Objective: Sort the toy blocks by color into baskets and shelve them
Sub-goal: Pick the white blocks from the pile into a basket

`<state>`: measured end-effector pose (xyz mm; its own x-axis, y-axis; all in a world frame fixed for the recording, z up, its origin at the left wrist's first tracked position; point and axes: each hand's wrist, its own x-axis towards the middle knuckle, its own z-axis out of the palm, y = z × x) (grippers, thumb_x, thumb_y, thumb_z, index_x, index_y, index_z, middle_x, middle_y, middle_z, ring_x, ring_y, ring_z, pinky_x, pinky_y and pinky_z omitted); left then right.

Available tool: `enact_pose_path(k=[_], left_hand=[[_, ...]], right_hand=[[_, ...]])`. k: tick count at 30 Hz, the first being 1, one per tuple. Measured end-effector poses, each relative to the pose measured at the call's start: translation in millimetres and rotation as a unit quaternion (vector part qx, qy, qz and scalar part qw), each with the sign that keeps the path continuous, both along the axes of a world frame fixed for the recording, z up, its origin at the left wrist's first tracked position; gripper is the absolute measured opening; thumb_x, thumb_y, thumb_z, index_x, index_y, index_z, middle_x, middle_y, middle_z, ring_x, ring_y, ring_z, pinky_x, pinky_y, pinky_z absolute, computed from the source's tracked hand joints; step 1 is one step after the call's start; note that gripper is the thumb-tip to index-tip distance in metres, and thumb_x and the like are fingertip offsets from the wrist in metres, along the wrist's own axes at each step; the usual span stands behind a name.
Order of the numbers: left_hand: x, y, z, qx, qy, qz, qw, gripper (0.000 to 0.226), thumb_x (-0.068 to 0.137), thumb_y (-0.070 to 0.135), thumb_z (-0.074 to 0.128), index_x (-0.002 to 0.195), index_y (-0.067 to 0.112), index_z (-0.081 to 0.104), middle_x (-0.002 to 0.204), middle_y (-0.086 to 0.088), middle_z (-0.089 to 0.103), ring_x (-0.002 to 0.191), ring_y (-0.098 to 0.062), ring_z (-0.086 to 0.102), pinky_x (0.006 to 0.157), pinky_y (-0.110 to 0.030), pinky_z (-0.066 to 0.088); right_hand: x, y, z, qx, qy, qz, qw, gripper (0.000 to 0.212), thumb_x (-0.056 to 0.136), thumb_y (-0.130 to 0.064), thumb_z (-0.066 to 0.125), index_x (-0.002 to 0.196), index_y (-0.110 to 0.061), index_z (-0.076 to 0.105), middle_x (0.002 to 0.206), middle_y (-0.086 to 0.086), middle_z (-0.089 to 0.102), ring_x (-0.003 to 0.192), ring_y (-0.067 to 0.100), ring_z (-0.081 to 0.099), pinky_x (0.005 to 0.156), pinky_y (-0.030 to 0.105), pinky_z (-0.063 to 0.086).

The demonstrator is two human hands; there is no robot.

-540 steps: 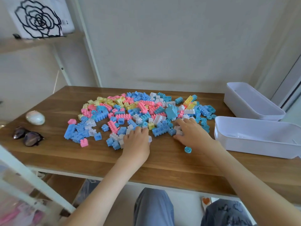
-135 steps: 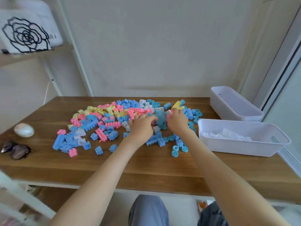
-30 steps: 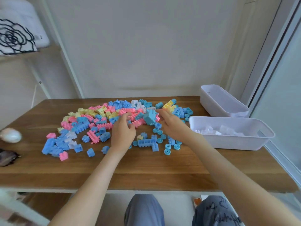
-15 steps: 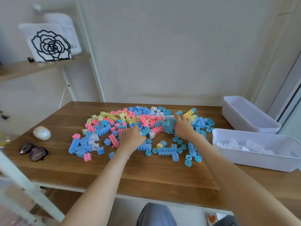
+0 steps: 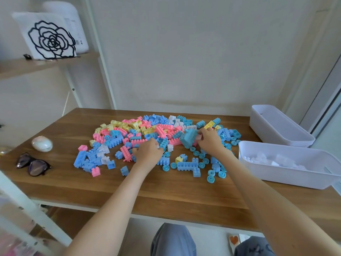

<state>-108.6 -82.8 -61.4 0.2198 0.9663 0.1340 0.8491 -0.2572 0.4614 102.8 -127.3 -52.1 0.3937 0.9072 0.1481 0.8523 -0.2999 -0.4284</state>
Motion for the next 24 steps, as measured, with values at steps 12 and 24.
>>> enact_pose_path(k=[12, 24], left_hand=[[1.3, -4.6, 3.9, 0.007, -0.076, -0.063, 0.995, 0.028, 0.094, 0.017, 0.056, 0.121, 0.012, 0.053, 0.124, -0.006, 0.055, 0.109, -0.02, 0.055, 0.094, -0.042, 0.047], [-5.6, -9.9, 6.9, -0.014, -0.137, -0.113, 0.984, 0.033, 0.097, 0.014, 0.05, 0.13, 0.01, 0.049, 0.131, -0.006, 0.054, 0.117, -0.019, 0.052, 0.091, -0.027, 0.044]], right_hand=[[-7.9, -13.5, 16.2, 0.09, 0.036, 0.029, 0.995, 0.018, 0.091, -0.011, 0.04, 0.099, -0.004, 0.055, 0.099, 0.011, 0.053, 0.095, 0.024, 0.048, 0.075, 0.03, 0.04], [-80.6, -19.6, 27.3, -0.022, 0.018, 0.268, 0.963, 0.026, 0.094, -0.008, 0.04, 0.117, -0.011, 0.05, 0.111, 0.006, 0.053, 0.089, 0.017, 0.05, 0.075, 0.028, 0.043]])
